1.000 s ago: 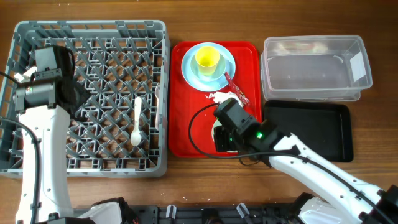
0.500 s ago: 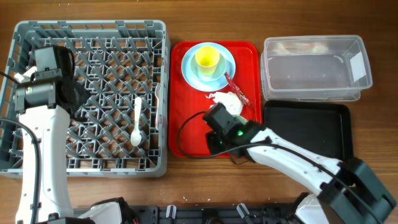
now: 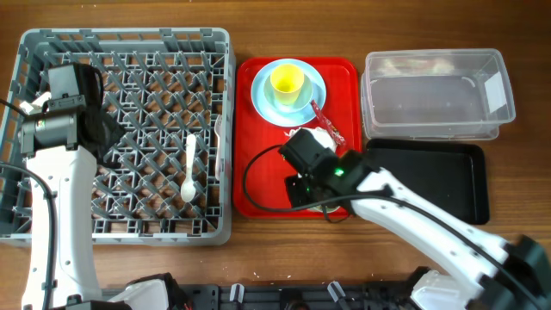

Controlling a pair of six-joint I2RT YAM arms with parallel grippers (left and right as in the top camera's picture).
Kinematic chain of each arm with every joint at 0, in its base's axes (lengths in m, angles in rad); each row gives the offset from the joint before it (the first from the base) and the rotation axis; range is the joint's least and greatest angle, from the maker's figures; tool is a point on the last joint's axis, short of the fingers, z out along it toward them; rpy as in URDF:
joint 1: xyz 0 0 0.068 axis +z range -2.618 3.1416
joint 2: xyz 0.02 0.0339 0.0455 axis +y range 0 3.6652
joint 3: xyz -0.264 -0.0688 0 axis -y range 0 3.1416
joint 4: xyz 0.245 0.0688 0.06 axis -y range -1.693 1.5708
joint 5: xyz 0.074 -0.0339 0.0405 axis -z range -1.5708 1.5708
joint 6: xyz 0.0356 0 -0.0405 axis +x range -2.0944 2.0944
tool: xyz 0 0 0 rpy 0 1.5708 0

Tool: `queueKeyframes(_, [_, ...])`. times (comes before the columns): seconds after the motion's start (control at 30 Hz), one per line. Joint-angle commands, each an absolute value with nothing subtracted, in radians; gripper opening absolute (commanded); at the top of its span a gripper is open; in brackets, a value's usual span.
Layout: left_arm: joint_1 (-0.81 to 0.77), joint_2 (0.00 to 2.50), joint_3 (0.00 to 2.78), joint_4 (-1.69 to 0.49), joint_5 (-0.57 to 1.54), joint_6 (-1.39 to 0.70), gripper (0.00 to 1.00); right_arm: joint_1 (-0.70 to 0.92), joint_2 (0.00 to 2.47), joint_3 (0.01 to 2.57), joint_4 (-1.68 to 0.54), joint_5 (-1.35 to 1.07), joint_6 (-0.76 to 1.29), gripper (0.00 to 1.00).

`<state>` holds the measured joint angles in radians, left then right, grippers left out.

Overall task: Sort waste into correct bins and load items into the dishwasher rack
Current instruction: 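Tip the green bowl over the black tray to dump the rice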

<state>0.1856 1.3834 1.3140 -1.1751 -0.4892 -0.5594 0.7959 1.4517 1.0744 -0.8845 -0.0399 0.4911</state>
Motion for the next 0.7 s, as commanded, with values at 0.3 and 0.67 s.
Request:
queueKeyframes(0.3, [0.191, 1.374, 1.319, -1.175, -0.498, -0.570, 1.00, 0.121, 1.143, 1.078, -1.079, -0.344, 0.118, 0.04])
queueKeyframes(0.67, [0.191, 1.374, 1.319, -1.175, -0.498, -0.570, 1.00, -0.633, 1.251, 0.826, -1.035, -1.068, -0.386, 0.04])
